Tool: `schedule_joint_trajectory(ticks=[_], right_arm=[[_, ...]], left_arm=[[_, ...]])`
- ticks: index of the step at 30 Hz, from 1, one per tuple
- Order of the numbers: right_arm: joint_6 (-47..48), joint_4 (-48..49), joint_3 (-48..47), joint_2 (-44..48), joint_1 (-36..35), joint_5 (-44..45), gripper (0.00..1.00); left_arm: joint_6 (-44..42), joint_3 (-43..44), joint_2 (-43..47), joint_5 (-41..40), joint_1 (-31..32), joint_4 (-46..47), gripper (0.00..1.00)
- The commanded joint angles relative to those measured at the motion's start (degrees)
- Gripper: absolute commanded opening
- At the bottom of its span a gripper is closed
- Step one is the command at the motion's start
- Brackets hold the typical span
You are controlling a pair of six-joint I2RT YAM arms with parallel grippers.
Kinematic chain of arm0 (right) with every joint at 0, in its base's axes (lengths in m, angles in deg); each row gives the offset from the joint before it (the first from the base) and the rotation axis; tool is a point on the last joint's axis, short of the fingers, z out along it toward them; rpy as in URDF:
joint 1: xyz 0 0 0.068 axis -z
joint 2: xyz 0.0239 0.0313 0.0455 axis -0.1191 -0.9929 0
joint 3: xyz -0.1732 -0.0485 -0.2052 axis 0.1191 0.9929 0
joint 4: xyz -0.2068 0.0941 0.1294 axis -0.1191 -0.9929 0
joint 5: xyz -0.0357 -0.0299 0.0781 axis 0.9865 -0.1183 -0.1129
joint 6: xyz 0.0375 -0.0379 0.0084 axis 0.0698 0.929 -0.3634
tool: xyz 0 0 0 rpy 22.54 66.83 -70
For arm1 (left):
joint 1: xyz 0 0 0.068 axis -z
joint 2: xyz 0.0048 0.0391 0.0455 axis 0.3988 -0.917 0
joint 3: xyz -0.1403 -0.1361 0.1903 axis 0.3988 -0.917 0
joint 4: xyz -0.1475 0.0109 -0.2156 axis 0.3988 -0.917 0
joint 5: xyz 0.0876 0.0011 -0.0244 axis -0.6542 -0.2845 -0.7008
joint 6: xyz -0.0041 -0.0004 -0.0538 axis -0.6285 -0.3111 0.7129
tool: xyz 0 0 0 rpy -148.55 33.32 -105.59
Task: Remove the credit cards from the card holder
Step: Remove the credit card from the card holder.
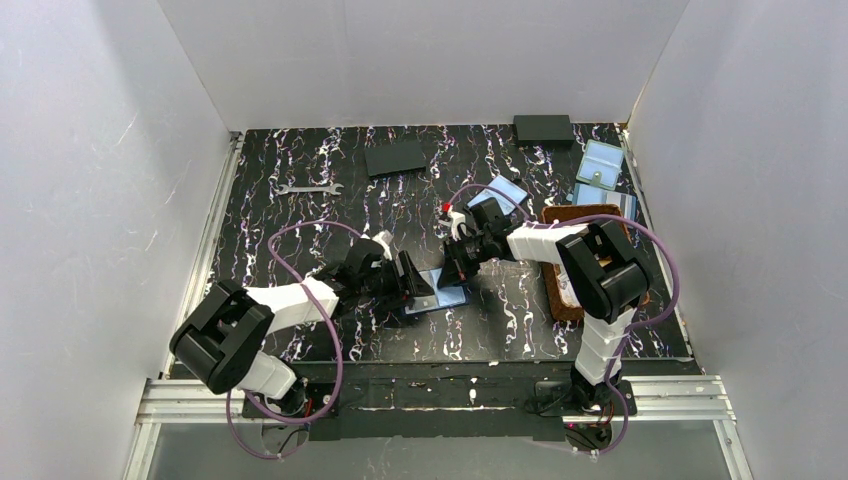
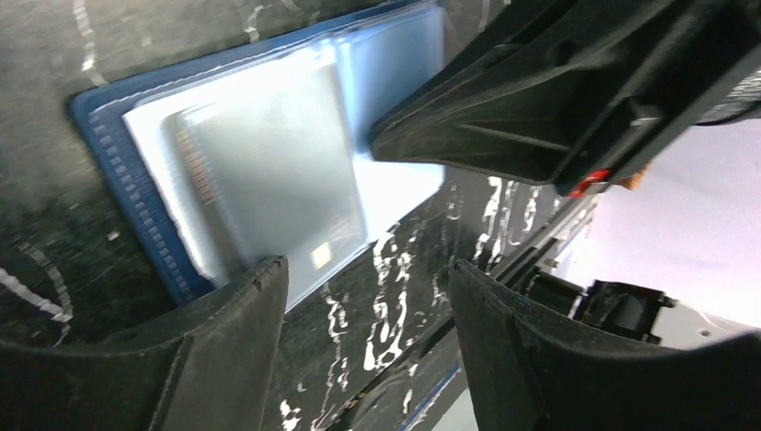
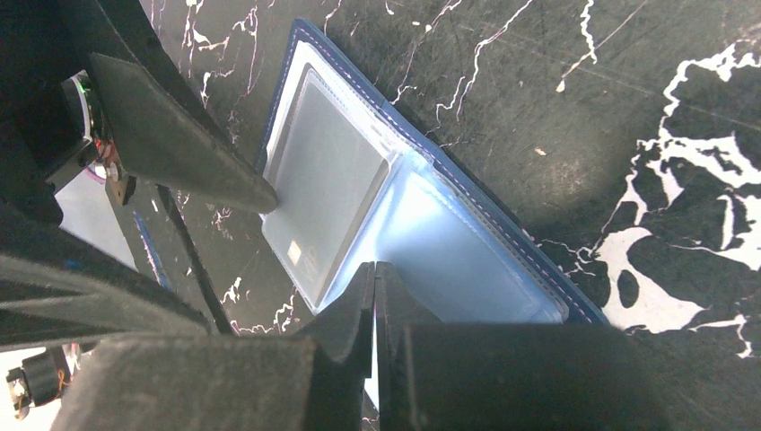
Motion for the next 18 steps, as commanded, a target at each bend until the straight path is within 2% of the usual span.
schedule_joint_trajectory(ticks=[1,7,12,18], right_arm=[[1.74,-2.02,-1.24,-1.38,-0.25,1.46,0.04],[2.03,-2.45,-1.52,-1.46,-0.25,1.12,0.05],[6.55,-6.73,-3.93,0.22,-0.25,-0.45,0.07],[19.03,-11.9,-4.68,6.51,-0.54,-4.18,0.25]], left_arm=[[1.03,0.34,-0.93,3.53,-0.35,7.28,0.64],[3.54,0.0,-3.3,6.44,-1.65,16.25,0.64],[3.81,-2.19,-0.16,5.01,-2.73,16.7,0.65],[4.84,-8.77,8.43,-0.06,-4.31,12.5,0.67]])
